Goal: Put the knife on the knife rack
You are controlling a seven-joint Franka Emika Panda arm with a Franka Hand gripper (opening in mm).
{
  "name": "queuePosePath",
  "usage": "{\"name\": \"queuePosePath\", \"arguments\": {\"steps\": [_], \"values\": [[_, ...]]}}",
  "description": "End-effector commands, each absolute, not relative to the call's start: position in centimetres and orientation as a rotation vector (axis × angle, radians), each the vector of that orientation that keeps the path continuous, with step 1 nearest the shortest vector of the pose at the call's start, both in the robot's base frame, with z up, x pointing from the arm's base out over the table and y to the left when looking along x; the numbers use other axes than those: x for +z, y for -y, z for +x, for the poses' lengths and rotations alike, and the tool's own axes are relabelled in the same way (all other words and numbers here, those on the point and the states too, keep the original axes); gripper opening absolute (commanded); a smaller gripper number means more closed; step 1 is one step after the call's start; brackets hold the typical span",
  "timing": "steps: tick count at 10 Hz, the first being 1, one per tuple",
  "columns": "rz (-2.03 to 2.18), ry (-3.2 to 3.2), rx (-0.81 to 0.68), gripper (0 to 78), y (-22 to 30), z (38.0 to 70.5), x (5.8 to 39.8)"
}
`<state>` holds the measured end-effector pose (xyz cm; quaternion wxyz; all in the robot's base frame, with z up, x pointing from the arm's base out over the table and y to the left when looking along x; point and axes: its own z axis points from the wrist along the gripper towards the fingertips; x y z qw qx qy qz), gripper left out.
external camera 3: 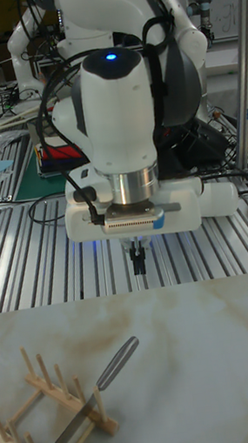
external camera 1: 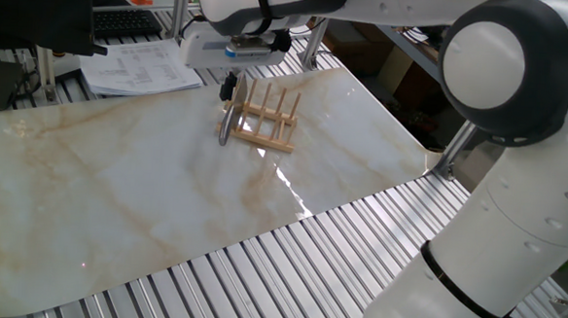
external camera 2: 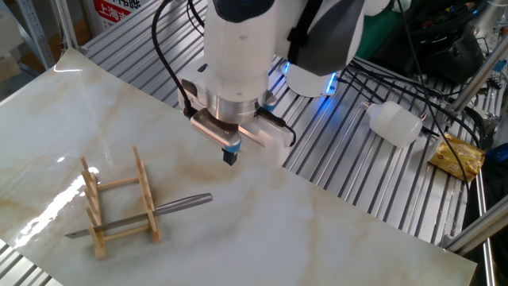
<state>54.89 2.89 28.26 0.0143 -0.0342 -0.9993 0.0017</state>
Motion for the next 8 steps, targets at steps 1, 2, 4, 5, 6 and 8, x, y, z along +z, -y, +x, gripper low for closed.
{"name": "queuePosePath", "arguments": {"steps": [1, 2, 4, 5, 6, 8], "values": [[-0.091, 3.105, 0.004, 1.1, -2.47, 54.79, 28.71], [-0.075, 3.095, -0.004, 1.1, -2.04, 54.79, 29.01], [-0.074, 3.081, -0.028, 1.1, -2.12, 54.72, 29.05], [-0.074, 3.079, -0.036, 1.1, -2.14, 54.70, 29.06], [-0.074, 3.079, -0.035, 1.1, -2.15, 54.69, 29.06], [-0.072, 3.083, -0.028, 1.1, -2.18, 54.66, 29.07]]}}
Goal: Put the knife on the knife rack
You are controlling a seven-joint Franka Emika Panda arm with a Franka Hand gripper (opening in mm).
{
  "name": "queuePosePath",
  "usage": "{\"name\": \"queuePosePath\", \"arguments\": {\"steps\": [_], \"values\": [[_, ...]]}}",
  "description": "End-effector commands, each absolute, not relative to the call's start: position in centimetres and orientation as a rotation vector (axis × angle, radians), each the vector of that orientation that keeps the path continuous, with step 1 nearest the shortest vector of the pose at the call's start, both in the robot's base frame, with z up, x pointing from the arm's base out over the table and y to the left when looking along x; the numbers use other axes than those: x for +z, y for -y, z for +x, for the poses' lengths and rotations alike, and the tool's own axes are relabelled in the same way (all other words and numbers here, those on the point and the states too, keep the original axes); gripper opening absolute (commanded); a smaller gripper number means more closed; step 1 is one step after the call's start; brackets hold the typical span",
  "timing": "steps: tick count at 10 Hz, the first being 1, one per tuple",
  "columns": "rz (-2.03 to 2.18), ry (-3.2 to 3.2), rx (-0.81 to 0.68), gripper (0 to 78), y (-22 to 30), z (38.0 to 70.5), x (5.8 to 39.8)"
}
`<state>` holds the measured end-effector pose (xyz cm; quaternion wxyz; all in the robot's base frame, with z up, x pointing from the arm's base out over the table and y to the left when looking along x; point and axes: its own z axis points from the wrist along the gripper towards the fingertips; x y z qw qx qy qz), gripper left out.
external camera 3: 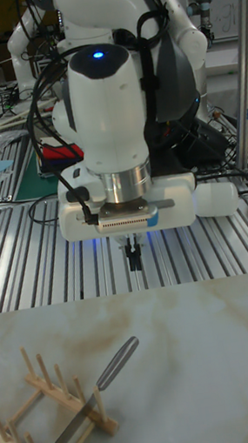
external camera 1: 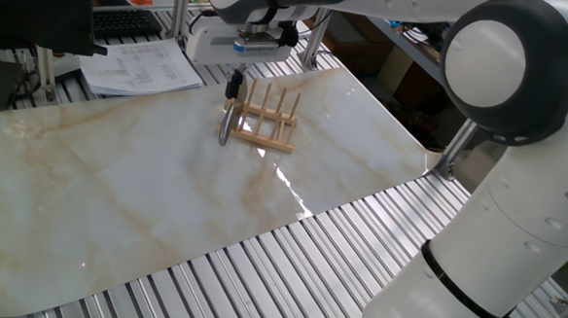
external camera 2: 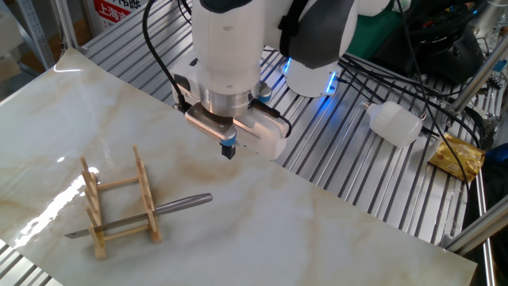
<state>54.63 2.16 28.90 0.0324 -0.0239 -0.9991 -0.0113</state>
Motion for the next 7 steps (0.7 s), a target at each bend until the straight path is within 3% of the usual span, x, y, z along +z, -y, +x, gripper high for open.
{"name": "queuePosePath", "arguments": {"steps": [1, 7], "values": [[-0.073, 3.085, -0.028, 1.1, -2.19, 54.65, 29.07], [-0.067, 3.087, -0.024, 1.1, -2.25, 54.59, 29.08]]}}
